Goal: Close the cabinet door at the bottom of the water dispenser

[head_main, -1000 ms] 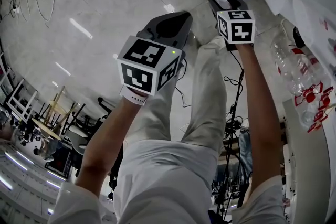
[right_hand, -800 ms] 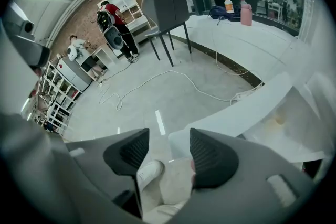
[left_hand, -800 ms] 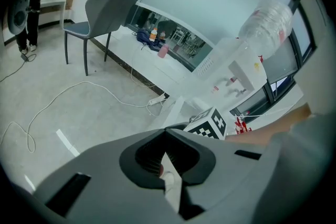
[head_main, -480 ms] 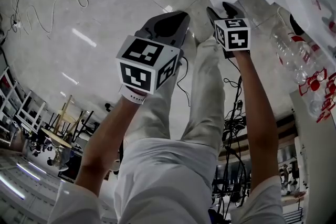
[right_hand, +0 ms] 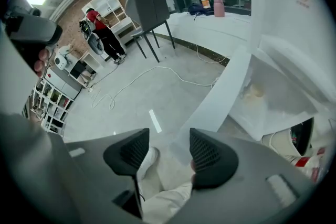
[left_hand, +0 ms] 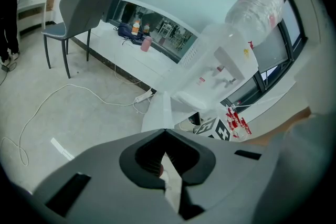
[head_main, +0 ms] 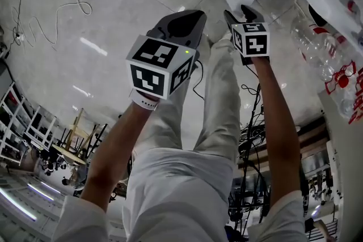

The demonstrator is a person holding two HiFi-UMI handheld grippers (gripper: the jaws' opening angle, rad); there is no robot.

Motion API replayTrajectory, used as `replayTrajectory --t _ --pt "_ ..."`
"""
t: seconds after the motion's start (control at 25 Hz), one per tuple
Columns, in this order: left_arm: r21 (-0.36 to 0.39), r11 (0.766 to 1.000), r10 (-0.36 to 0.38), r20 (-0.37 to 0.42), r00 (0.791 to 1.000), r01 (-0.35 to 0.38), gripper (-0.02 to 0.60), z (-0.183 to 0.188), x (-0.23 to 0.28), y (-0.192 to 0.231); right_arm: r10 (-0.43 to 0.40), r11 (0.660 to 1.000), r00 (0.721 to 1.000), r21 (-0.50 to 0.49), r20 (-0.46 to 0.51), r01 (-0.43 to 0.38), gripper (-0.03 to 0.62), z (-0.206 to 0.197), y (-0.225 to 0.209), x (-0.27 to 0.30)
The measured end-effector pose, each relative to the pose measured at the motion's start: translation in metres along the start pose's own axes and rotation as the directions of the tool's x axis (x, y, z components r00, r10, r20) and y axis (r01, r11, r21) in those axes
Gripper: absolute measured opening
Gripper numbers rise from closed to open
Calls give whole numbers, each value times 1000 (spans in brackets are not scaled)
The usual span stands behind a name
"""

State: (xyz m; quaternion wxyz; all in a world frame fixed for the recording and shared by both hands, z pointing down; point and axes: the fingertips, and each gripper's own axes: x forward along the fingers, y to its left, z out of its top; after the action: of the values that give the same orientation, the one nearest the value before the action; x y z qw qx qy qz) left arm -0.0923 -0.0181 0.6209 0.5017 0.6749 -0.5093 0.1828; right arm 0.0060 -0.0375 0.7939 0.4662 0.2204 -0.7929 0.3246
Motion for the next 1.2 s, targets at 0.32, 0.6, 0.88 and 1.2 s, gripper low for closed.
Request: replayTrajectory --t 0.32,0.6,0.88,1.2 --pt "34 999 -26 -15 1000 27 2 3 14 -26 -45 998 999 47 1 45 239 -20 -29 -17" --pt "59 997 -44 -34 998 46 2 2 26 -42 -104 992 995 75 2 104 239 -34 -59 -31" --pt "89 994 -57 -50 997 61 2 3 31 -53 -191 981 982 38 9 190 239 -44 -87 -42" --pt "119 990 -63 -54 997 69 0 8 41 -72 -311 949 950 50 4 311 239 -53 -140 -61"
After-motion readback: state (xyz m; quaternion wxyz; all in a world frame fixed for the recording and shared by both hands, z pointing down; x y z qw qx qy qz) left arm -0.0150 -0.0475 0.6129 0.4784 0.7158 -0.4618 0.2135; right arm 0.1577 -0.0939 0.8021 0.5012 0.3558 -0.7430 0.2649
